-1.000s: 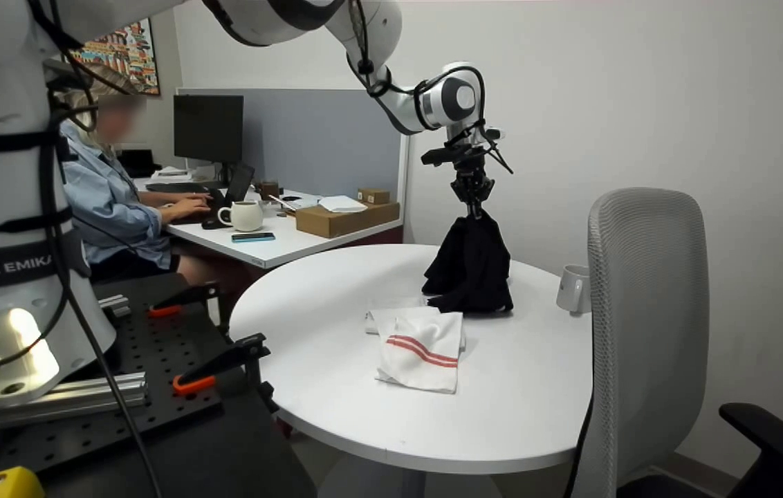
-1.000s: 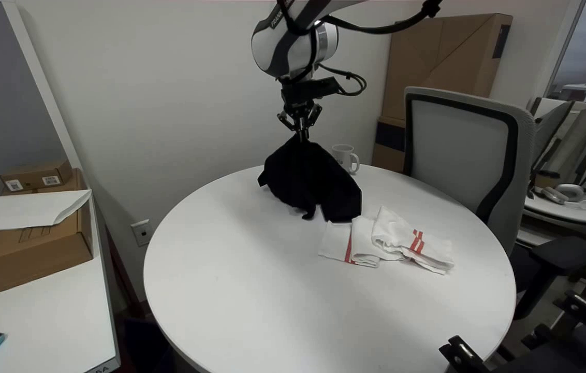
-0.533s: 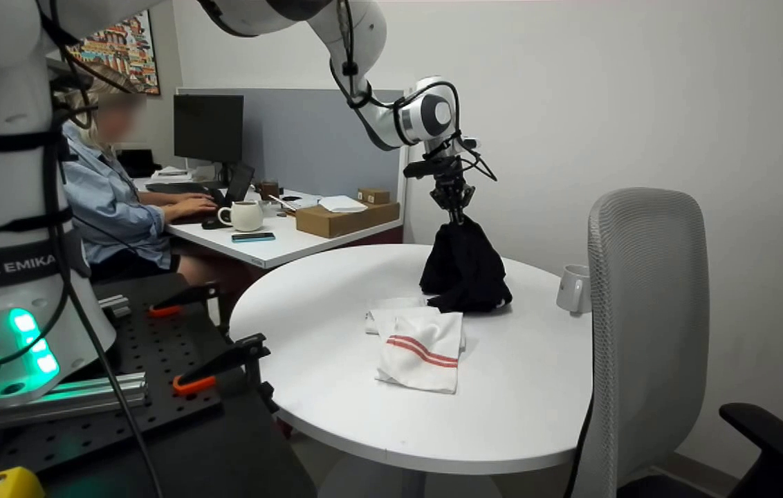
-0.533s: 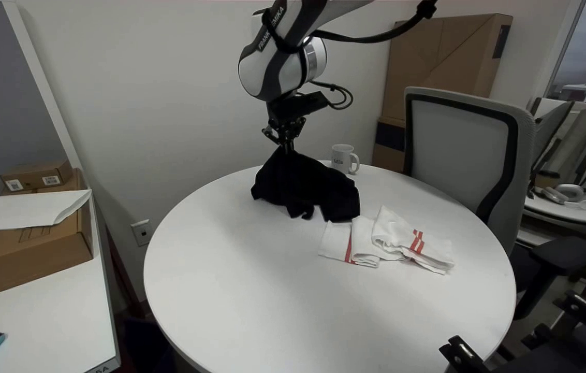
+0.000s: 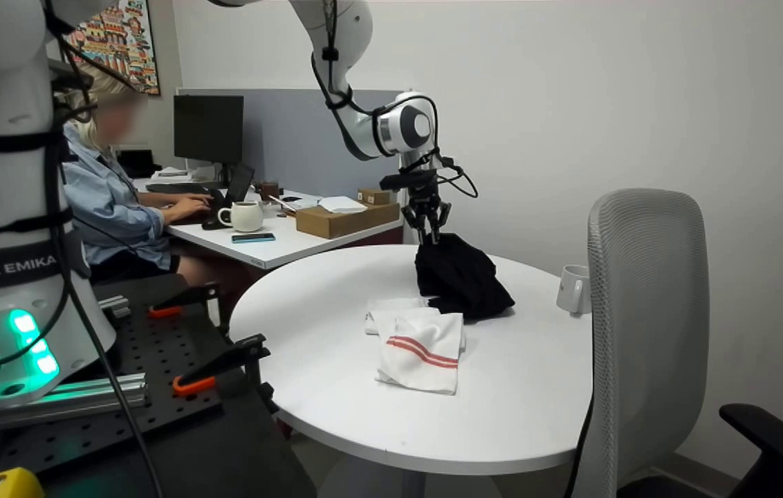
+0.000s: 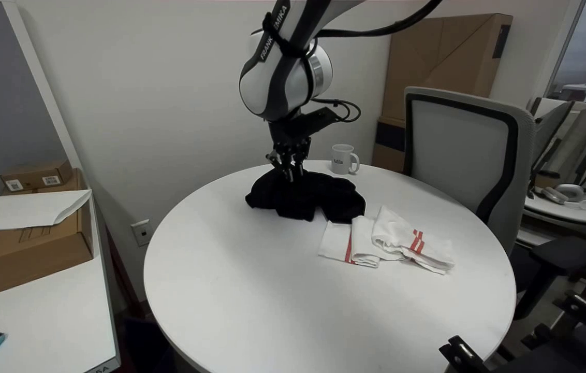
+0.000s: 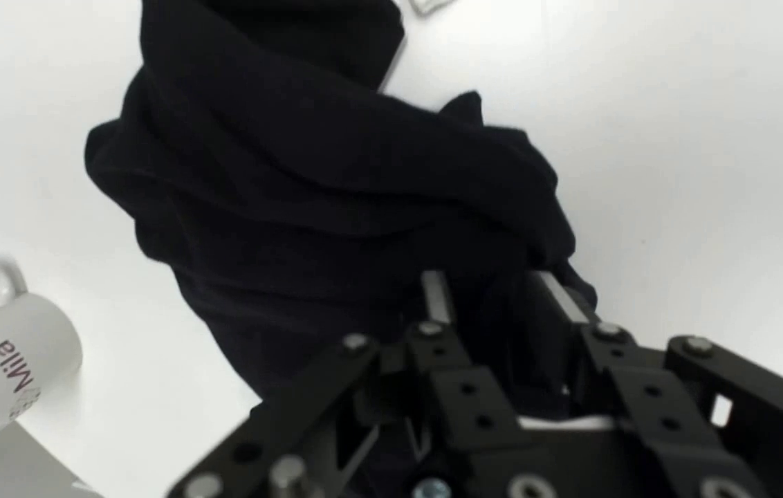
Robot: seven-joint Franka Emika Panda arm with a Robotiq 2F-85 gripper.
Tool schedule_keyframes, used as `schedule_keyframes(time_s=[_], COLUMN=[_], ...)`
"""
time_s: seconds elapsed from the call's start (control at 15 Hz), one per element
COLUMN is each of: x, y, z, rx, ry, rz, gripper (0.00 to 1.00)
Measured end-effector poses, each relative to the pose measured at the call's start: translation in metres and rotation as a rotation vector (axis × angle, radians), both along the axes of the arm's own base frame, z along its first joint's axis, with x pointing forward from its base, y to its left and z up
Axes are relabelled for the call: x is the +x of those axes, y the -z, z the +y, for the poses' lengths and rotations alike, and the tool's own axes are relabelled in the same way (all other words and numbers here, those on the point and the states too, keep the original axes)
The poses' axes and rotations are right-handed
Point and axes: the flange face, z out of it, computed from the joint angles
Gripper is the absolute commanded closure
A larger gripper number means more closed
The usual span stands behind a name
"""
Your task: Remove the black object from the top of the chair and put it on the table
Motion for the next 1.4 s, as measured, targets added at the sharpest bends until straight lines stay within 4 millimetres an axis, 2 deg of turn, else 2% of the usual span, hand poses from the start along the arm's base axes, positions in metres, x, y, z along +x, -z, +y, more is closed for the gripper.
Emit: schedule_keyframes(time_s=[0.13,0.33,0.67,1.0,1.2,1.4], x=[-0.014,-0.029,-0.045,-0.064,-0.087,-0.114], y=[0.001,-0.012,-0.054,-0.094,-0.109,-0.121], z=[-0.001,-0.003,-0.016,-0.071,-0.103,-0.125], rx=[-0.001,0.003,0.027,0.056,0.111,0.152], ry=[-0.007,-0.011,0.019,0.164,0.275,0.348], rz=[0.029,0.046,0.030,0.003,0.021,0.037], gripper=[0.20,0.00,0.00,0.00,0.00,0.00])
